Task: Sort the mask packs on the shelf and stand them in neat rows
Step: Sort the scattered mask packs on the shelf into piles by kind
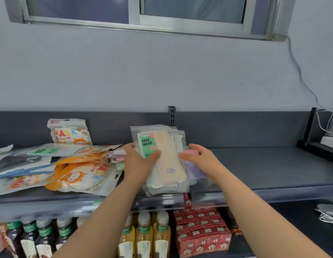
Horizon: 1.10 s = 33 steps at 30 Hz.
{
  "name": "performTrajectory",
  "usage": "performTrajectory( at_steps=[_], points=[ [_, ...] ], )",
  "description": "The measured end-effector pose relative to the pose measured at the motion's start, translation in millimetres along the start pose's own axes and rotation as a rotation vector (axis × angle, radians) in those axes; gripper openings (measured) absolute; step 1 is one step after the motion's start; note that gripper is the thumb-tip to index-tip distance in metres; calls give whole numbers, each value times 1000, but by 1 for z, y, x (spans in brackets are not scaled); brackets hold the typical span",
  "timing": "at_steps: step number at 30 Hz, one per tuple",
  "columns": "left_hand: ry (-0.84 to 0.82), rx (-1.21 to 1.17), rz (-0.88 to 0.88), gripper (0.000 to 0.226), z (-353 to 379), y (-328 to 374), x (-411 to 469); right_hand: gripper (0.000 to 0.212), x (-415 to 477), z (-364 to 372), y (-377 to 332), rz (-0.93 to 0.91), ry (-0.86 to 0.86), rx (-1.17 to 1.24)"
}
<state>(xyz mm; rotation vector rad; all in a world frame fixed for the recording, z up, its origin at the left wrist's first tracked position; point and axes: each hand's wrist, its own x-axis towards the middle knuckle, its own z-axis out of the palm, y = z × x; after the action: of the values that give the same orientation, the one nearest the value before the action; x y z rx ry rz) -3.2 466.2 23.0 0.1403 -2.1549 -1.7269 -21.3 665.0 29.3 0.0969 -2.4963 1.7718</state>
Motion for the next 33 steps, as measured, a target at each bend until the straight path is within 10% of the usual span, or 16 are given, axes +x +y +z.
performTrajectory(
  at_steps=[17,33],
  points=[
    [-514,-81,-325,45,344,64,24,57,49,-304,106,198,229,-106],
    [-882,54,-113,31,515,60,60,74,103,-425,188,339,493,-305]
  ],
)
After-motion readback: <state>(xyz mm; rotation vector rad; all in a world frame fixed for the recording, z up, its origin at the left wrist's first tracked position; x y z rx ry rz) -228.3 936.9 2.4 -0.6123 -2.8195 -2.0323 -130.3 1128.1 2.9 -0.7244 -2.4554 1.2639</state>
